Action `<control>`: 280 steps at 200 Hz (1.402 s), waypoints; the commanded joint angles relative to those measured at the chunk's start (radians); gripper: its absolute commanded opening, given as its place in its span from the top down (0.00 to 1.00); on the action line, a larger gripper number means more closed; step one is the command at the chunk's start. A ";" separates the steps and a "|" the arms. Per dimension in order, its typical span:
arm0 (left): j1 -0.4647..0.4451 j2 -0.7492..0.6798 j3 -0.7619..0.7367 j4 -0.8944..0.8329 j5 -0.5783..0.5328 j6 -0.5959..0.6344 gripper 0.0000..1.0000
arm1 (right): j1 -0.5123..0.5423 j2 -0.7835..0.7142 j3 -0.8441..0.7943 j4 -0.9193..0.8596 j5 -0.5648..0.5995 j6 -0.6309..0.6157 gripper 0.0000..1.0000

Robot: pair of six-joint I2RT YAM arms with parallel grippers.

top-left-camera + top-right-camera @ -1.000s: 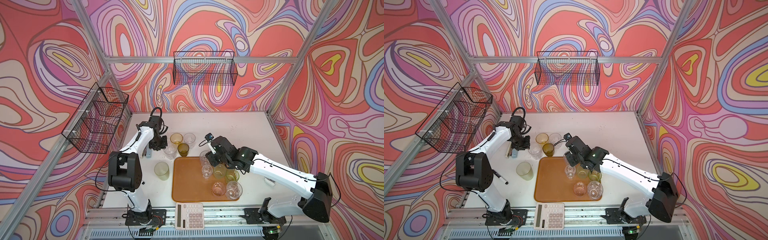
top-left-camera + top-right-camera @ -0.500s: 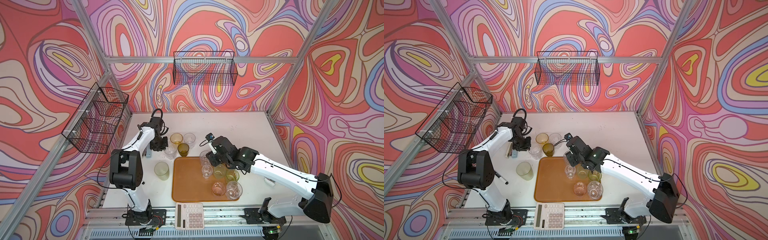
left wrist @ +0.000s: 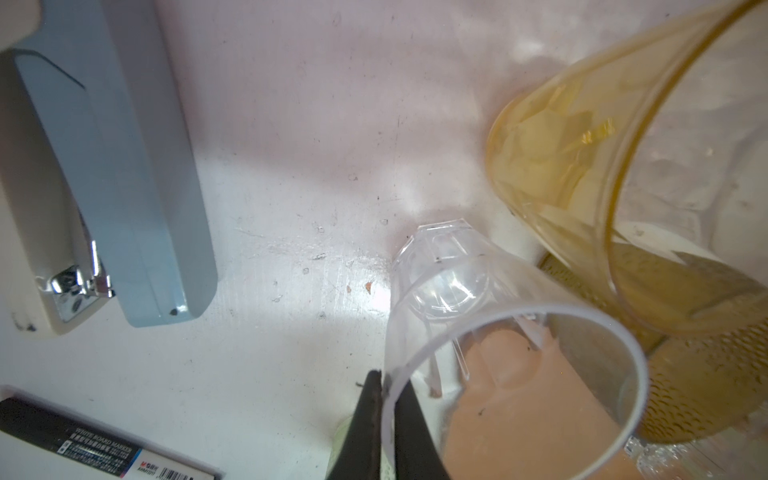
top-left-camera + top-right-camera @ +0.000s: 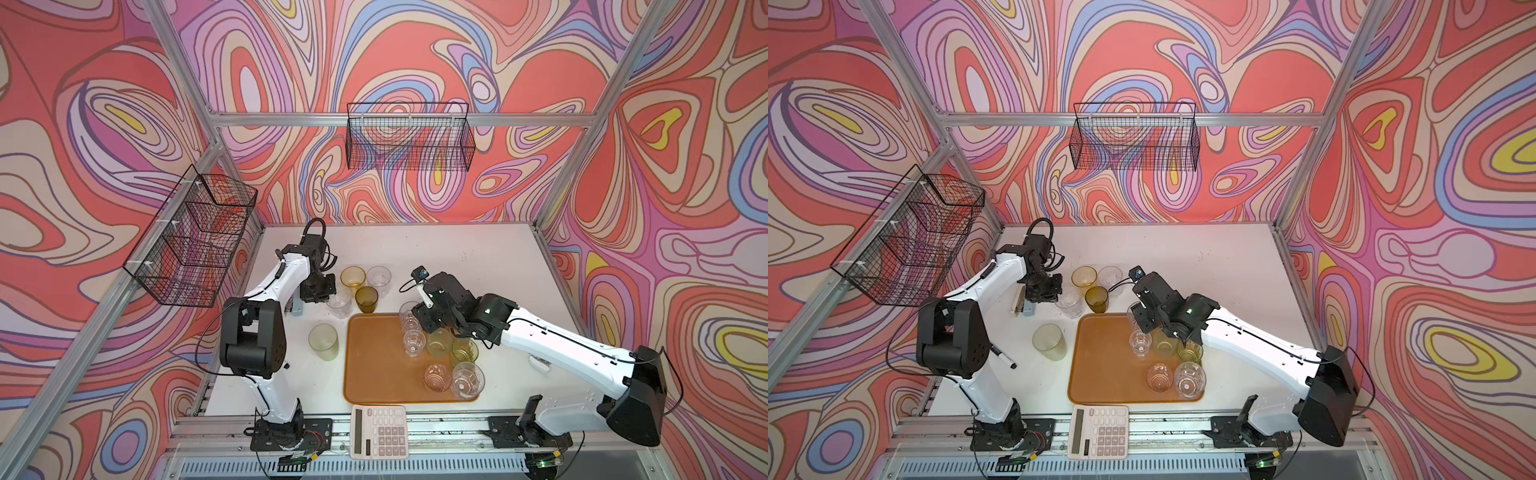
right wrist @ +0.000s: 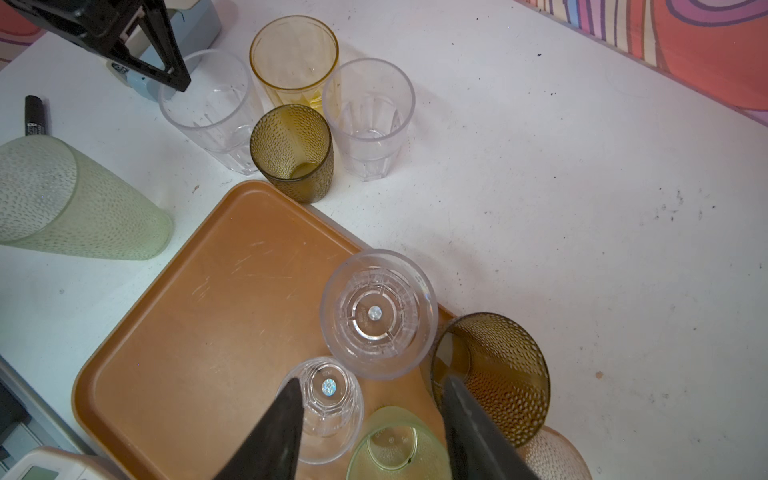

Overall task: Place the glasses into the tray
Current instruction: 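Lower the left gripper and close it on the clear cup beside the yellow cups, then lift the clear cup with the left gripper and carry it toward the tray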

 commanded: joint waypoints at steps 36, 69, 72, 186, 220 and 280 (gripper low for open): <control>0.004 -0.033 0.008 -0.037 -0.017 0.008 1.00 | -0.006 -0.007 0.005 -0.002 0.007 0.009 0.44; 0.004 -0.067 0.007 -0.062 -0.020 0.020 1.00 | -0.005 -0.009 0.009 0.005 0.008 0.023 0.45; 0.004 -0.072 0.008 -0.064 -0.020 0.022 1.00 | -0.005 -0.009 0.008 0.006 0.007 0.025 0.45; 0.004 -0.261 0.058 -0.261 -0.009 0.054 1.00 | -0.004 0.007 0.021 0.021 -0.017 0.039 0.45; -0.004 -0.307 0.071 -0.308 0.036 0.073 1.00 | -0.007 0.018 0.035 0.011 -0.033 0.040 0.45; -0.072 -0.330 0.122 -0.340 0.055 0.082 1.00 | -0.014 0.010 0.037 0.021 -0.039 0.045 0.44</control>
